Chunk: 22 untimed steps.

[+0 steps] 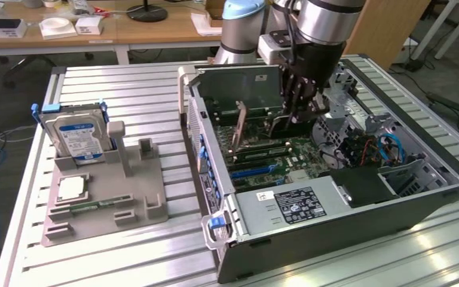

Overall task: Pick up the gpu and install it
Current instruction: 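Insert the gpu into the slot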

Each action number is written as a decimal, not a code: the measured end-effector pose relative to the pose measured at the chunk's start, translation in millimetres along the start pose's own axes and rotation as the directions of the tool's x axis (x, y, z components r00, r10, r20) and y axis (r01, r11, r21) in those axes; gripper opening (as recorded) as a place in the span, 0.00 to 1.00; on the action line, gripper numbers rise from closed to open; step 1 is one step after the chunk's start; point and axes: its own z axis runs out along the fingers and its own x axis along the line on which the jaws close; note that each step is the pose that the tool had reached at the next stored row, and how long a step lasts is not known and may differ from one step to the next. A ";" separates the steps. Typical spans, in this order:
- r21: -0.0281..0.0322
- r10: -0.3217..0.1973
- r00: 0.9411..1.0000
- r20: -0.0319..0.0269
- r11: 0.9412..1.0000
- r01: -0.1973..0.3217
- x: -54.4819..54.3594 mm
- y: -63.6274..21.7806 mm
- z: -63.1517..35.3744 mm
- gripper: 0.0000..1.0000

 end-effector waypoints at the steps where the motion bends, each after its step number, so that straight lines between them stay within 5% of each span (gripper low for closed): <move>1: 0.000 0.000 1.000 0.000 1.000 0.000 0.0 0.0 1.0 0.26; 22: -0.002 -0.004 1.000 0.000 1.000 0.004 0.3 11.5 18.9 0.26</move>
